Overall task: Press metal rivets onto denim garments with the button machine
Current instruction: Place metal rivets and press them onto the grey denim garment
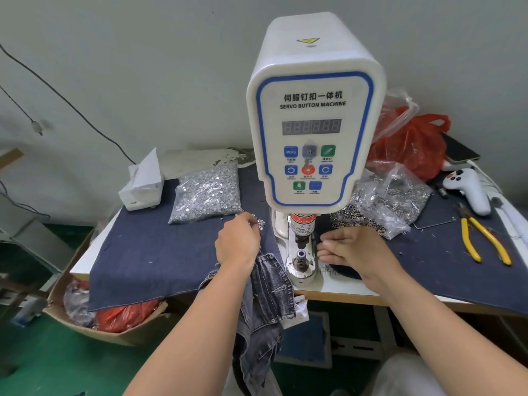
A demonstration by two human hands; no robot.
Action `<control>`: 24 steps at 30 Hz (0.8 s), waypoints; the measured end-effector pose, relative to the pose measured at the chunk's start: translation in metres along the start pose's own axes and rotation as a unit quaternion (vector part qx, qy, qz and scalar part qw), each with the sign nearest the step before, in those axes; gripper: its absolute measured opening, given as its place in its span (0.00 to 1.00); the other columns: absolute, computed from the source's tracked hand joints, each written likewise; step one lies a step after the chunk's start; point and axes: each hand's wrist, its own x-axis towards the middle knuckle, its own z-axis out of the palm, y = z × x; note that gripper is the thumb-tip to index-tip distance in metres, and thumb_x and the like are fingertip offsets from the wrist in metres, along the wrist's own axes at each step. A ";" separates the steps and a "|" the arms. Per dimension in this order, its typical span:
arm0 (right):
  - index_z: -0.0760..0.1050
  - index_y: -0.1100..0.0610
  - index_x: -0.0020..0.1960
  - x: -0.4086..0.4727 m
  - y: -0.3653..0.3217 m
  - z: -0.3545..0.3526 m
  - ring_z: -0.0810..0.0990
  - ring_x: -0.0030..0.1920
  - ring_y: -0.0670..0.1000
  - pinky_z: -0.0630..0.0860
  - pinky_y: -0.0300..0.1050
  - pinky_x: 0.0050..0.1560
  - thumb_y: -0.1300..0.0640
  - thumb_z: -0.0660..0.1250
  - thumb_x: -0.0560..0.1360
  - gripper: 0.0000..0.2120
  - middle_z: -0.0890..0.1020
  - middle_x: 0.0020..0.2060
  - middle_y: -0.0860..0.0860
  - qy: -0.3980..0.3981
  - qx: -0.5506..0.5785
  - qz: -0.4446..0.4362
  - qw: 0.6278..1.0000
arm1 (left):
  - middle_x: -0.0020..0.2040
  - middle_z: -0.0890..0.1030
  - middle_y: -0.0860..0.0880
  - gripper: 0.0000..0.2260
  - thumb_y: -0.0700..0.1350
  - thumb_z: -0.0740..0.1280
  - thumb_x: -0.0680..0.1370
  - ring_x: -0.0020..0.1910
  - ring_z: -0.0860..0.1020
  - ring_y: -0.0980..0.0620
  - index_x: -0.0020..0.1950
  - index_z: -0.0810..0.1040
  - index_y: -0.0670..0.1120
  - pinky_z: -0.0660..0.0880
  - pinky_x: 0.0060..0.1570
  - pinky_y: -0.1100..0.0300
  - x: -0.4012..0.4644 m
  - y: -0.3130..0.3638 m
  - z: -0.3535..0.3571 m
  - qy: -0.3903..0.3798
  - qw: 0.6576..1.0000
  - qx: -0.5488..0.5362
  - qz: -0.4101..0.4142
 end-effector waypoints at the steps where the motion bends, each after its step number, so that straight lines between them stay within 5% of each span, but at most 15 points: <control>1: 0.81 0.64 0.50 -0.002 0.000 0.001 0.89 0.41 0.57 0.84 0.40 0.39 0.68 0.70 0.79 0.02 0.88 0.38 0.59 0.002 0.003 0.003 1.000 | 0.51 0.86 0.48 0.10 0.50 0.64 0.84 0.52 0.81 0.41 0.60 0.83 0.57 0.72 0.44 0.52 0.000 0.000 0.000 0.001 1.000 0.000 0.000; 10: 0.83 0.67 0.45 -0.017 -0.006 0.015 0.83 0.32 0.48 0.82 0.38 0.35 0.63 0.73 0.78 0.06 0.84 0.33 0.56 -0.036 0.067 0.059 0.995 | 0.52 0.84 0.49 0.09 0.50 0.62 0.85 0.46 0.75 0.47 0.61 0.79 0.53 0.71 0.45 0.52 -0.004 -0.003 0.000 0.029 0.999 -0.032 -0.003; 19: 0.82 0.66 0.43 -0.027 -0.010 0.025 0.82 0.30 0.48 0.80 0.38 0.29 0.66 0.74 0.75 0.04 0.84 0.34 0.58 -0.069 0.222 0.174 0.957 | 0.45 0.82 0.55 0.03 0.49 0.67 0.81 0.44 0.79 0.48 0.48 0.76 0.57 0.71 0.40 0.54 -0.003 -0.007 -0.001 0.019 0.995 -0.091 -0.024; 24: 0.82 0.67 0.44 -0.030 -0.009 0.028 0.84 0.30 0.50 0.80 0.39 0.27 0.67 0.73 0.75 0.03 0.85 0.35 0.59 -0.073 0.267 0.203 0.939 | 0.52 0.84 0.58 0.07 0.49 0.68 0.80 0.46 0.79 0.52 0.57 0.80 0.58 0.72 0.45 0.55 -0.001 -0.010 -0.001 0.007 0.992 -0.120 -0.028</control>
